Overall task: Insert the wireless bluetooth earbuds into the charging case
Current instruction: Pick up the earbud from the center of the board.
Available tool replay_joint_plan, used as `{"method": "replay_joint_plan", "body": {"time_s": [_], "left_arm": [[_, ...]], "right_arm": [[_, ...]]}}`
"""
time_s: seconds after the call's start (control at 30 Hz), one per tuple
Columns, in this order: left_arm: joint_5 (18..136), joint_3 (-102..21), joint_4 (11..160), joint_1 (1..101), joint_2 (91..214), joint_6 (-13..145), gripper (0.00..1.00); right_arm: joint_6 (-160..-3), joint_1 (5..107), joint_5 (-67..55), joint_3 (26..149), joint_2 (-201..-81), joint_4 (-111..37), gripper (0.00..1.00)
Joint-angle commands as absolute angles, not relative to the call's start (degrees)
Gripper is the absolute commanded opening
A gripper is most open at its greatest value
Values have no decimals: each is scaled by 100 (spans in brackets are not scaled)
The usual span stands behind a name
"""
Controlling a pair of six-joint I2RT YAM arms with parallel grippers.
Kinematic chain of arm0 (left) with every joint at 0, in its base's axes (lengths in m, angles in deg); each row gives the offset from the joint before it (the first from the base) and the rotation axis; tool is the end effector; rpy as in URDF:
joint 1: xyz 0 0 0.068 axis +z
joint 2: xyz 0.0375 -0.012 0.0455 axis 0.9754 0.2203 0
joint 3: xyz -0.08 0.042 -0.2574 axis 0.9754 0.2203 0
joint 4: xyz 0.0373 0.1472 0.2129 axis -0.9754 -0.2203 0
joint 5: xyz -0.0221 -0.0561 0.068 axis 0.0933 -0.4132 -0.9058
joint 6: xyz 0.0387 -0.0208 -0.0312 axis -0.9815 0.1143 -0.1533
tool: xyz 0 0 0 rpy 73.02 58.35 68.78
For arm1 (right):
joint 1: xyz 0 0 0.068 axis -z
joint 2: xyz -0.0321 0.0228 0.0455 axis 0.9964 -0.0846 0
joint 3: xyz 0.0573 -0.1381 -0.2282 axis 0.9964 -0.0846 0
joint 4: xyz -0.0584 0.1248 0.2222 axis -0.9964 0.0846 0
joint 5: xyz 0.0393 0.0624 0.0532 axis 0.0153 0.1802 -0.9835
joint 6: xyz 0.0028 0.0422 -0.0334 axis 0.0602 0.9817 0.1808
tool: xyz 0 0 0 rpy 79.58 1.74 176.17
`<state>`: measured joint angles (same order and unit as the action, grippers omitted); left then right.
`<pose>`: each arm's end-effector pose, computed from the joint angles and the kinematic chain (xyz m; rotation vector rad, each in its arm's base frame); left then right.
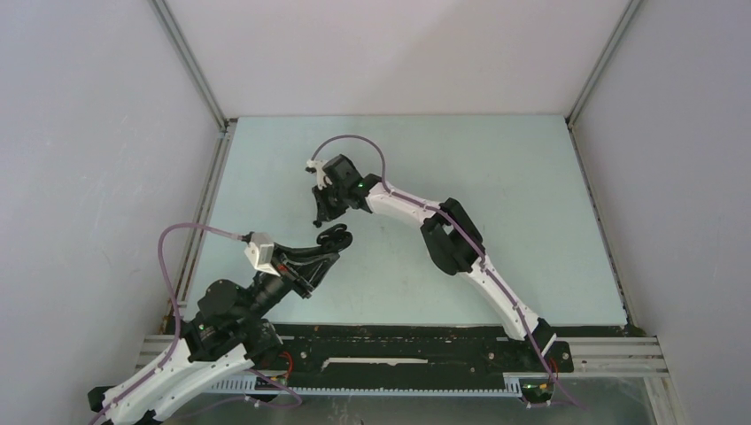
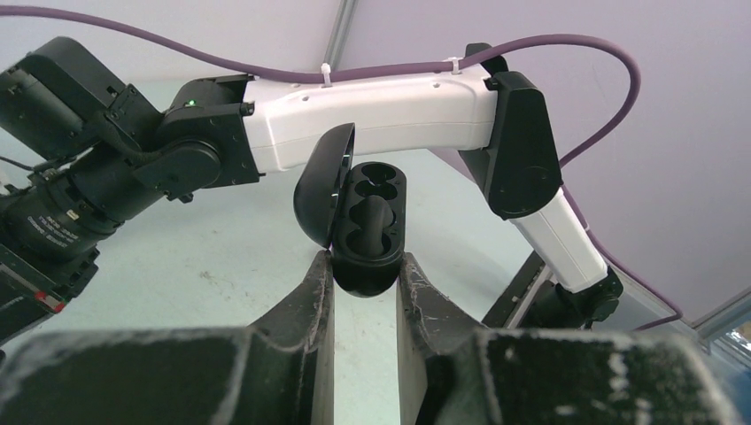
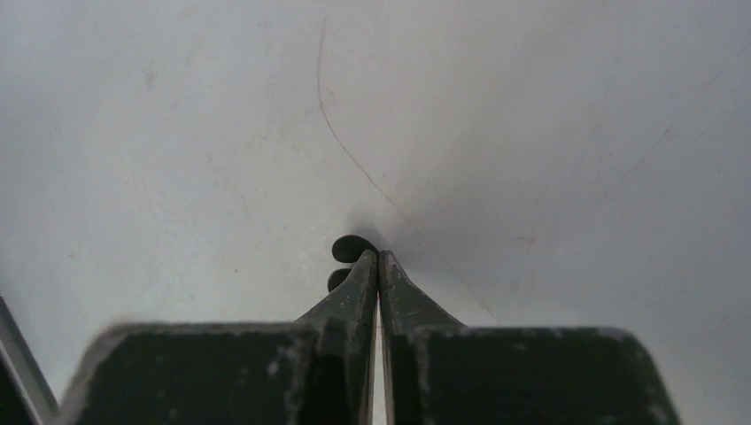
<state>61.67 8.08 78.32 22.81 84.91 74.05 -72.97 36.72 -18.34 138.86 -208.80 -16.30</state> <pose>0.0533 -0.0670 0.2928 0.3289 1.4270 -0.9879 0.3722 0.4376 0.1399 -0.8752 2.3104 0.9263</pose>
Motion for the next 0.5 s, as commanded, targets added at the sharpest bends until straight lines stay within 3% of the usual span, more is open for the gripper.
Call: {"method": "replay_joint_plan", "body": {"time_s": [0.0, 0.47], "left_arm": [[6229, 668, 7923, 2313, 8365, 7491, 0], [6371, 681, 7931, 2311, 8203, 7508, 0]], "right_arm": [[-7533, 3525, -1635, 13589, -20492, -1264, 0], [-6947, 3559, -2396, 9785, -17888, -2420, 0]]}}
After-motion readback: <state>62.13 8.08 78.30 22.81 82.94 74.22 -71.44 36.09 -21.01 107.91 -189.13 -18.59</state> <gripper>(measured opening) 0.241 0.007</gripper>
